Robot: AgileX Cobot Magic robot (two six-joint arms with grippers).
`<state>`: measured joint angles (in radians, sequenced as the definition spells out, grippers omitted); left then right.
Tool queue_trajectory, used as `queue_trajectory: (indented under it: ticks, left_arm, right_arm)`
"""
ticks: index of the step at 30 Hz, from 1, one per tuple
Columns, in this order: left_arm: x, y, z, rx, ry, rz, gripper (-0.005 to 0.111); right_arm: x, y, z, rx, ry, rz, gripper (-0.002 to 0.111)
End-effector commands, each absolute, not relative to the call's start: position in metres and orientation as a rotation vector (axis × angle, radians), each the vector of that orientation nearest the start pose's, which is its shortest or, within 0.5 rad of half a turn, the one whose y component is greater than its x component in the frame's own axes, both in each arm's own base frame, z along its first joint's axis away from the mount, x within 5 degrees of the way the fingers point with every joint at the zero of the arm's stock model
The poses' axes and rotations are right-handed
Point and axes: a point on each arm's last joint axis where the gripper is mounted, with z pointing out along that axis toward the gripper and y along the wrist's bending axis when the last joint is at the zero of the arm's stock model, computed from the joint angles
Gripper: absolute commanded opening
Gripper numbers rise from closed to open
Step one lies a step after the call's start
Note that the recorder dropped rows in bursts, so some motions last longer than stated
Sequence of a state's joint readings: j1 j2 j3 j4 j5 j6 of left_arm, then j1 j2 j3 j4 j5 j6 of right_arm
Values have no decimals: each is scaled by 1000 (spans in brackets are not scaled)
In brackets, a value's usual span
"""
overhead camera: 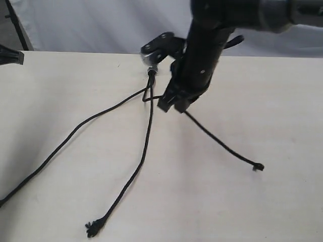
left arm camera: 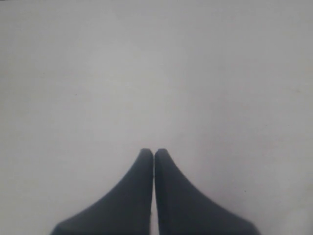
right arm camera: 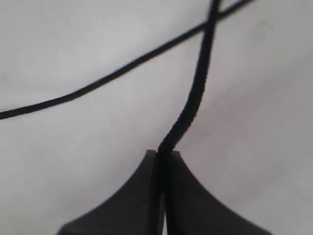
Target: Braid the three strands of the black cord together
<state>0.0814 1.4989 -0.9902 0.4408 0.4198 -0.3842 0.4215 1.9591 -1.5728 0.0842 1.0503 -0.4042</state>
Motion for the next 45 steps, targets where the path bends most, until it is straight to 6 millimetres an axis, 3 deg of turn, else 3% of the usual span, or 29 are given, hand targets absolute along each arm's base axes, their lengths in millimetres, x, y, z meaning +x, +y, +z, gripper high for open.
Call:
queue_trajectory:
  ticks: [1, 2, 4, 6, 11, 14, 16, 20, 21, 23, 26, 28, 29, 32, 34, 38, 45]
  left_arm:
    - [314, 42, 262, -162, 2363, 250, 1]
    - [314, 42, 262, -162, 2363, 250, 1]
    - [313, 41, 262, -179, 2364, 233, 1]
    - [313, 41, 262, -181, 2364, 231, 1]
    - [313, 41, 262, -186, 2364, 227, 1]
    - [314, 33, 261, -111, 2382, 228, 1]
    - [315, 22, 261, -56, 2384, 191, 1]
    - [316, -7, 260, 86, 2387, 121, 1]
    - [315, -23, 259, 129, 2388, 83, 1]
    - [310, -50, 258, 226, 2400, 43, 1]
    - [295, -96, 255, 392, 2432, -34, 2]
    - [279, -141, 244, 557, 2458, -111, 13]
    - [276, -151, 239, 579, 2470, -136, 19]
    - [269, -186, 206, 708, 2524, -168, 47]
    - [267, -199, 182, 751, 2588, -155, 52]
    - [263, -211, 142, 837, 2679, -108, 52]
    - [258, -220, 122, 882, 2719, -89, 51]
  right_arm:
    - [389, 123, 226, -855, 2800, 99, 0]
    - [396, 106, 213, -780, 2865, 120, 0]
    - [404, 91, 188, -722, 2944, 139, 0]
    - [408, 87, 165, -715, 3000, 141, 0]
    - [415, 90, 145, -667, 2997, 45, 0]
    - [414, 93, 144, -704, 3001, -52, 10]
    - [413, 96, 144, -727, 3001, -91, 23]
    - [410, 106, 145, -793, 2981, -128, 62]
    - [411, 107, 147, -811, 2955, -127, 77]
    - [416, 102, 167, -765, 2870, -120, 88]
    - [420, 74, 218, -595, 2718, -109, 87]
    - [411, 41, 255, -408, 2682, -19, 87]
    - [407, 36, 258, -382, 2689, 12, 87]
    - [382, 21, 246, -422, 2662, 176, 87]
    - [374, 12, 234, -377, 2617, 147, 87]
    - [370, 9, 222, -383, 2571, 92, 87]
    - [369, 10, 227, -384, 2555, 95, 87]
